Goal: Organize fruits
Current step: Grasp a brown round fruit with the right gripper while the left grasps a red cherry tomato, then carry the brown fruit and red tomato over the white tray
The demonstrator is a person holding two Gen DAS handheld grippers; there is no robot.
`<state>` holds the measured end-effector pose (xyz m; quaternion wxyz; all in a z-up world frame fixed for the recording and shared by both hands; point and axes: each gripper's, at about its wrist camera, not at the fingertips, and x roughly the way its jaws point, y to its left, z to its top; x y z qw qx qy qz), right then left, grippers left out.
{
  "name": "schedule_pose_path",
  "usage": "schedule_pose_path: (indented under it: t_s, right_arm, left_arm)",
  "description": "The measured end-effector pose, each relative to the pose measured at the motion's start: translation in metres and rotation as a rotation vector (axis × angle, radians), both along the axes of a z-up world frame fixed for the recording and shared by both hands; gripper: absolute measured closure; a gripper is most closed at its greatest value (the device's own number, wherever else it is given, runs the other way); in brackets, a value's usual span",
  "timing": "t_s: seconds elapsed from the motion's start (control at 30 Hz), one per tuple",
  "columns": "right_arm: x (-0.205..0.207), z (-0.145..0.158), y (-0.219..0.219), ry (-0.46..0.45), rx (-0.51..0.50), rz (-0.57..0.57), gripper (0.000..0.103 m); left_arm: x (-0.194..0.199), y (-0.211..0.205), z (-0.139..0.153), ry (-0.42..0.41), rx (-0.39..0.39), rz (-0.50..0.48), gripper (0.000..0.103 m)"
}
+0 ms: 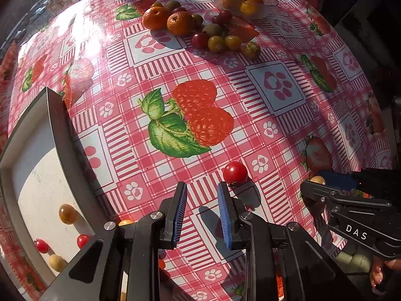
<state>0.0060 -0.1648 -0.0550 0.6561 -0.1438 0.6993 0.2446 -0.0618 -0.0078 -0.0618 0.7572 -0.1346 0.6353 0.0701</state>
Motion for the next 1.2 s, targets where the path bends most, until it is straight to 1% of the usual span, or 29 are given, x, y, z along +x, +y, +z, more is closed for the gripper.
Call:
schedule_pose_path:
  t_s: [0.07, 0.13, 0.17, 0.2, 0.23, 0.27, 0.3, 0.37, 0.47, 0.53, 0.57, 0.6, 0.63, 0.67, 0.77, 0.9, 1.07, 1.2]
  right_arm:
    - [-0.001, 0.000, 0.001, -0.008, -0.003, 0.003, 0.070]
    - [-0.003, -0.001, 0.006, -0.010, -0.005, 0.004, 0.070]
    - [-0.004, -0.002, 0.009, -0.008, -0.007, 0.004, 0.070]
    - [-0.005, -0.002, 0.010, -0.009, -0.008, 0.007, 0.070]
    - [-0.006, -0.001, 0.011, -0.011, -0.011, 0.016, 0.070]
    - [-0.008, -0.002, 0.014, -0.018, -0.016, 0.027, 0.071]
    - [-0.010, -0.002, 0.016, -0.024, -0.022, 0.038, 0.073]
    - [-0.016, -0.004, 0.016, -0.035, -0.025, 0.050, 0.074]
    - [-0.018, -0.005, 0.014, -0.031, -0.011, 0.035, 0.074]
    - [-0.020, -0.004, 0.012, -0.028, -0.007, 0.028, 0.074]
    - [-0.021, -0.005, 0.012, -0.027, -0.005, 0.026, 0.074]
    - [-0.021, -0.005, 0.012, -0.026, -0.004, 0.026, 0.074]
    - [-0.021, -0.005, 0.011, -0.026, -0.003, 0.027, 0.074]
    - [-0.020, -0.005, 0.010, -0.025, 0.000, 0.027, 0.074]
    - [-0.014, -0.004, 0.003, -0.004, 0.027, 0.007, 0.074]
    - [-0.005, 0.001, -0.008, 0.011, 0.060, -0.021, 0.074]
    - [0.001, 0.009, -0.013, 0.012, 0.080, -0.033, 0.074]
    - [0.003, 0.020, -0.007, 0.008, 0.099, -0.026, 0.074]
  left_arm:
    - [-0.002, -0.004, 0.005, -0.022, 0.010, -0.005, 0.075]
    - [-0.001, -0.007, 0.007, -0.024, 0.020, -0.021, 0.075]
    - [0.003, -0.008, 0.006, -0.022, 0.020, -0.026, 0.069]
    - [0.004, -0.009, 0.005, -0.021, 0.020, -0.028, 0.047]
    - [0.006, -0.010, 0.006, -0.030, 0.034, -0.023, 0.037]
    - [0.007, -0.011, 0.007, -0.045, 0.049, -0.018, 0.034]
    - [0.010, -0.012, 0.006, -0.049, 0.046, -0.024, 0.034]
    - [0.017, -0.015, 0.000, -0.032, 0.045, -0.032, 0.034]
    - [0.024, -0.020, -0.010, -0.007, 0.053, -0.051, 0.034]
    - [0.028, -0.022, -0.014, 0.003, 0.054, -0.058, 0.037]
    - [0.029, -0.024, -0.016, 0.008, 0.062, -0.062, 0.050]
    - [0.030, -0.025, -0.017, 0.016, 0.078, -0.067, 0.059]
    - [0.031, -0.026, -0.016, 0.007, 0.080, -0.072, 0.063]
    - [0.033, -0.027, -0.016, 0.002, 0.065, -0.076, 0.079]
    - [0.033, -0.026, -0.014, 0.000, 0.022, -0.074, 0.080]
    - [0.025, -0.019, -0.003, -0.022, 0.001, -0.044, 0.080]
    - [0.010, -0.004, 0.017, -0.058, -0.007, 0.000, 0.080]
    - [-0.009, 0.015, 0.035, -0.083, 0.000, 0.035, 0.080]
